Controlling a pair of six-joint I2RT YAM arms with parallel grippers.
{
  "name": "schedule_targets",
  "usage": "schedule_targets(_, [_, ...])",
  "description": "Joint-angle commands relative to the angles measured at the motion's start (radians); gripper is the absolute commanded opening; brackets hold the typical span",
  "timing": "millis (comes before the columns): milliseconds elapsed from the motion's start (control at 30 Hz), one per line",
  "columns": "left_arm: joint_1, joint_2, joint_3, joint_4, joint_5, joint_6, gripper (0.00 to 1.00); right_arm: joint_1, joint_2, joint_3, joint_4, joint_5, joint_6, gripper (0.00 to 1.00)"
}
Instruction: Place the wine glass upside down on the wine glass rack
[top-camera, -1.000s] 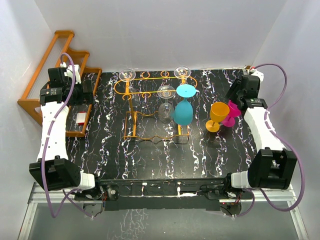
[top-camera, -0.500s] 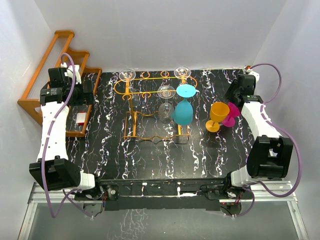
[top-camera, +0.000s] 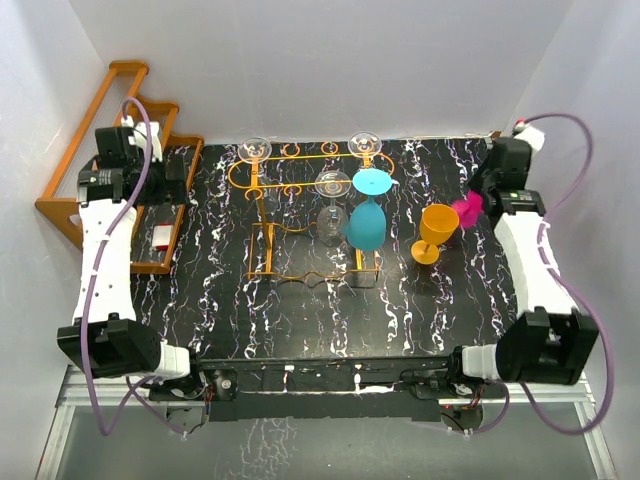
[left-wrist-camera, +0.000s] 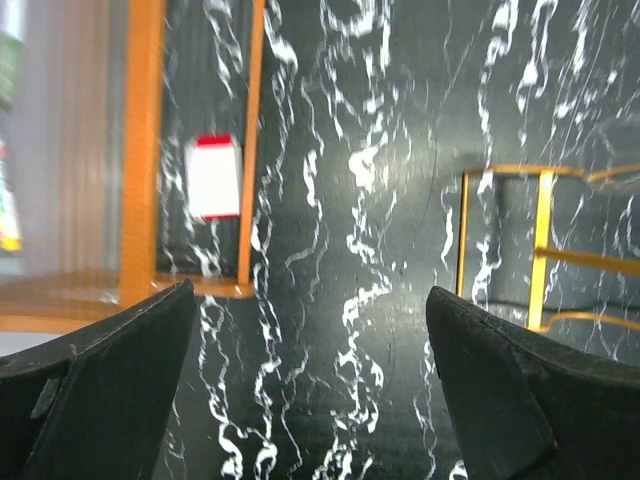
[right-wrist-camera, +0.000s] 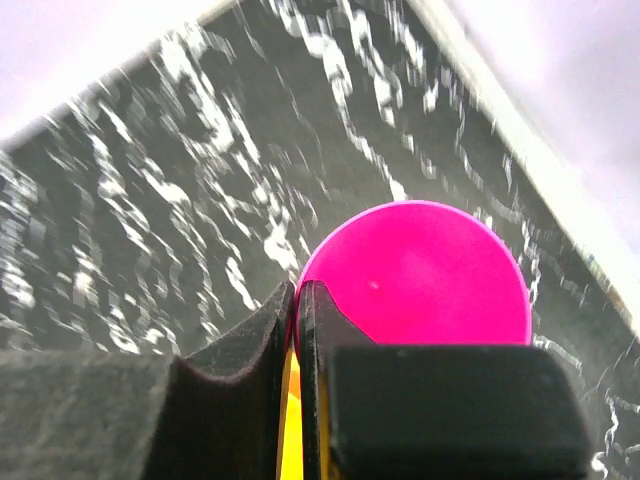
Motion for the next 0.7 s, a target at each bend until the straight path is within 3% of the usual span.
schedule_targets(0, [-0.007, -0.016, 0.228, -0.031, -0.033, 0.027, 0.97, -0.002, -0.166, 0.214, 0.057, 0.043, 0.014, 0.08])
schedule_targets(200, [-0.007, 0.051, 0.554, 0.011, 0.074, -0.029, 0.97, -0.002, -0.288, 0.226, 0.246, -0.213, 0.123, 0.08])
schedule_targets(333, [-0.007, -0.005, 0.504, 0.272, 0.265, -0.190, 0.97, -0.002, -0.352, 0.174, 0.428, -0.299, 0.223, 0.08])
schedule_targets(433, [-0.007, 0.003, 0.505, 0.430, 0.512, -0.397, 0.97, -0.001, -0.416, 0.036, 0.742, -0.354, 0.354, 0.08])
schedule_targets(533, [-0.011, 0.047, 0.489, 0.618, 0.684, -0.706, 0.97, -0.002, -0.440, -0.105, 1.134, -0.396, 0.529, 0.08])
schedule_targets(600, [-0.048, 0.077, 0.458, 0.776, 0.725, -0.903, 0.97, -0.001, -0.414, -0.115, 1.286, -0.416, 0.600, 0.08])
schedule_targets(667, [-0.146, 0.115, 0.479, 0.787, 0.700, -0.985, 0.97, 0.001, -0.391, -0.112, 1.375, -0.388, 0.660, 0.08])
